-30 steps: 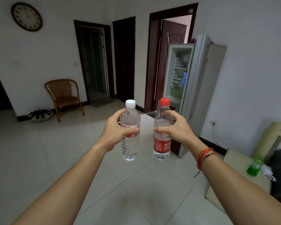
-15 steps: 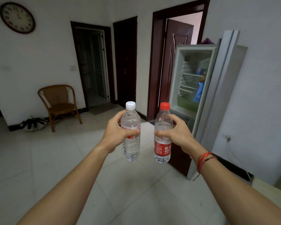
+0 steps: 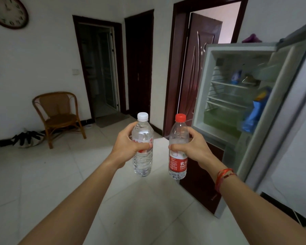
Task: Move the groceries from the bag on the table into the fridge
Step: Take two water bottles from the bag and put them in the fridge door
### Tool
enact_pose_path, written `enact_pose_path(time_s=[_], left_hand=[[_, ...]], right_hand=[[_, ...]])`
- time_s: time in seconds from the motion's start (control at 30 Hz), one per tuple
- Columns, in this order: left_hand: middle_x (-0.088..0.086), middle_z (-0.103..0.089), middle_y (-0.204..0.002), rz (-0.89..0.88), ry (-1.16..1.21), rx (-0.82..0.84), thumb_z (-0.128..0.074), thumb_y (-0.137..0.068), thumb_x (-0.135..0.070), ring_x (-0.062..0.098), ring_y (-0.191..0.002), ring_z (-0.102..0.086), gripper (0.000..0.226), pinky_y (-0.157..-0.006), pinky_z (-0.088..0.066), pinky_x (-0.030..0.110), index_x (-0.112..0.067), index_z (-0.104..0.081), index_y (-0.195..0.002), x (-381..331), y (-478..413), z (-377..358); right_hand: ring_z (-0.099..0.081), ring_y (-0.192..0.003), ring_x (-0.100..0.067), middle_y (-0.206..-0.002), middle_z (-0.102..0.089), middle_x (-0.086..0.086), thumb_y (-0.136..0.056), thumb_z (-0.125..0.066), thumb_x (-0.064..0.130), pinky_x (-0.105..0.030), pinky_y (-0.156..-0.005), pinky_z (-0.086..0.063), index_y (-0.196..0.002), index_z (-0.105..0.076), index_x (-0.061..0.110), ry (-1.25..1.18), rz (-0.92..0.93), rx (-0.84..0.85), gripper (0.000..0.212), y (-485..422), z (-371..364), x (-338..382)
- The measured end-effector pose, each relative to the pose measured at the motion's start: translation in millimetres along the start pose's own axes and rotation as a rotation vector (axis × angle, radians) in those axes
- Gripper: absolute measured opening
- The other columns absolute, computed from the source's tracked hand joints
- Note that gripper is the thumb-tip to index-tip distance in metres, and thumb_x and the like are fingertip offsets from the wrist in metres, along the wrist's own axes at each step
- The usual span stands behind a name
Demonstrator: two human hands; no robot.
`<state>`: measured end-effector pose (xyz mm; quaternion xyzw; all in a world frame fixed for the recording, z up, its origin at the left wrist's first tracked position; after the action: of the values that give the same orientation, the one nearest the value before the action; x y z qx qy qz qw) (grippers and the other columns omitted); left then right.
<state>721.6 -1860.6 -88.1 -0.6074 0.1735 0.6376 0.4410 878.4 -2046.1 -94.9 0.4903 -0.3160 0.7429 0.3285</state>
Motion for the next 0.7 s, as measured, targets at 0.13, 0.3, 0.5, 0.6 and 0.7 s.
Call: enact_pose_path(time_s=[0.13,0.3,0.5,0.6,0.7], left_hand=[[-0.006,-0.067,-0.112,-0.009,0.005,0.011,-0.087,-0.065,-0.006,0.013,-0.102,-0.065,0.073,-0.082,-0.055,0.030,-0.026,-0.056,-0.128,31.5,-79.3,11.7],[-0.009,-0.068,-0.109,-0.013,0.013,0.049,-0.087,-0.066,-0.005,0.012,-0.098,-0.066,0.069,-0.074,-0.054,0.023,-0.032,-0.057,-0.122,61.2,-180.5,21.0],[-0.006,-0.065,-0.115,-0.017,-0.015,0.067,-0.085,-0.073,-0.009,0.013,-0.102,-0.064,0.066,-0.084,-0.054,0.024,-0.024,-0.054,-0.129,93.0,-281.0,15.0],[-0.008,-0.065,-0.113,-0.027,-0.026,0.074,-0.082,-0.076,-0.012,0.010,-0.101,-0.064,0.059,-0.083,-0.053,0.018,-0.024,-0.053,-0.126,113.0,-327.5,9.6],[-0.012,-0.064,-0.109,-0.047,-0.062,0.087,-0.080,-0.079,-0.015,0.007,-0.097,-0.065,0.053,-0.087,-0.053,0.021,-0.026,-0.053,-0.123,134.3,-376.1,0.4]], right_hand=[[-0.074,-0.090,-0.019,-0.105,-0.073,0.002,-0.055,-0.093,0.022,-0.041,-0.081,-0.062,-0.109,-0.064,0.034,0.006,0.005,-0.020,0.063,-81.3,-20.1,-4.3],[-0.075,-0.087,-0.020,-0.101,-0.075,-0.001,-0.058,-0.092,0.014,-0.038,-0.077,-0.062,-0.108,-0.064,0.028,0.007,0.006,-0.038,0.059,-184.2,-36.7,-6.6],[-0.074,-0.089,-0.019,-0.105,-0.074,0.001,-0.059,-0.094,0.016,-0.038,-0.076,-0.062,-0.111,-0.064,0.032,0.004,-0.003,-0.068,0.062,-283.6,-45.2,-17.1],[-0.072,-0.094,-0.023,-0.110,-0.072,0.000,-0.060,-0.094,0.016,-0.043,-0.080,-0.062,-0.113,-0.063,0.030,0.015,-0.003,-0.066,0.063,-331.1,-47.0,-29.6],[-0.072,-0.093,-0.022,-0.108,-0.072,0.002,-0.061,-0.094,0.016,-0.040,-0.076,-0.062,-0.113,-0.063,0.032,0.018,-0.010,-0.064,0.062,-380.6,-46.8,-44.7]])
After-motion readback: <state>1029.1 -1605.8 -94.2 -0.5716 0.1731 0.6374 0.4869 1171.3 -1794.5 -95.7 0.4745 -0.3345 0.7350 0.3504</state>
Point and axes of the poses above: each hand's wrist, its own y-axis away from the middle knuckle, its own z-axis out of the back of the hand, x = y × z, the point moved 1 cm from there along -y, towards the middle knuckle
